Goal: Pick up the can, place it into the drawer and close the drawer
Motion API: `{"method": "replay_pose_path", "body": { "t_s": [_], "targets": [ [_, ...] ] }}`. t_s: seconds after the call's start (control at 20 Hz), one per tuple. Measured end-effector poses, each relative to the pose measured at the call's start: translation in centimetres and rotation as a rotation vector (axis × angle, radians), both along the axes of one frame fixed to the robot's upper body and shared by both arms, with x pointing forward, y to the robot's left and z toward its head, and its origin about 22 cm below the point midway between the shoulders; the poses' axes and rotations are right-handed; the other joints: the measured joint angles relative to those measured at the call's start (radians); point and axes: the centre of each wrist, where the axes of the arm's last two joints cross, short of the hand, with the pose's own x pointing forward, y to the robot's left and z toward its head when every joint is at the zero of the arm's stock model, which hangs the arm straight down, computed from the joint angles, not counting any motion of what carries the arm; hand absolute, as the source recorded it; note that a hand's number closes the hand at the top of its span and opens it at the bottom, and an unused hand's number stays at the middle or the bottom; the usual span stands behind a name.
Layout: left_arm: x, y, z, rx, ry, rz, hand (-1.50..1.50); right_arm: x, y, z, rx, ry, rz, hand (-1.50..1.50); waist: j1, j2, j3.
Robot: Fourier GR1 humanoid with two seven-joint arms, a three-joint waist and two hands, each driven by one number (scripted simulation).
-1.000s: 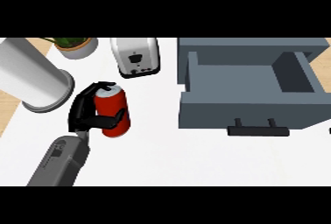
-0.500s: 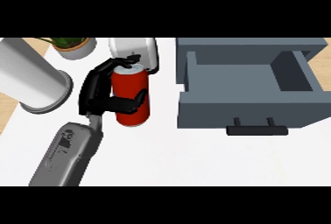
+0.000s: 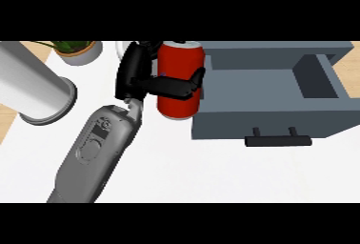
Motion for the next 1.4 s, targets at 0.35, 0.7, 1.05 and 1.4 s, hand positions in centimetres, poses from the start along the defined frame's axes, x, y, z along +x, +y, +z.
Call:
{"method": "replay_pose_path", "body": {
  "t_s": [0.35,0.7,1.05,1.4],
  "targets": [
    [1.9,-4.5,4.7,0.018,-0.015,-0.019,1.5,0.8,0.0,0.0,-0.005,0.006,-0.003,-1.5,-0.006,0.002,0.0],
    [3.6,-7.7,7.7,0.039,-0.004,-0.014,1.5,0.9,-0.6,0.2,-0.006,0.009,0.0,-1.5,-0.016,0.005,0.0],
    [4.9,-9.9,8.8,0.069,0.008,-0.005,1.5,1.8,-0.6,-0.3,-0.007,0.0,0.012,-1.5,-0.027,0.008,0.001],
    [5.6,-11.5,8.6,0.115,0.014,0.014,1.5,2.7,-0.3,0.0,-0.006,0.002,0.026,-1.5,-0.045,0.012,0.001]
  ]
}}
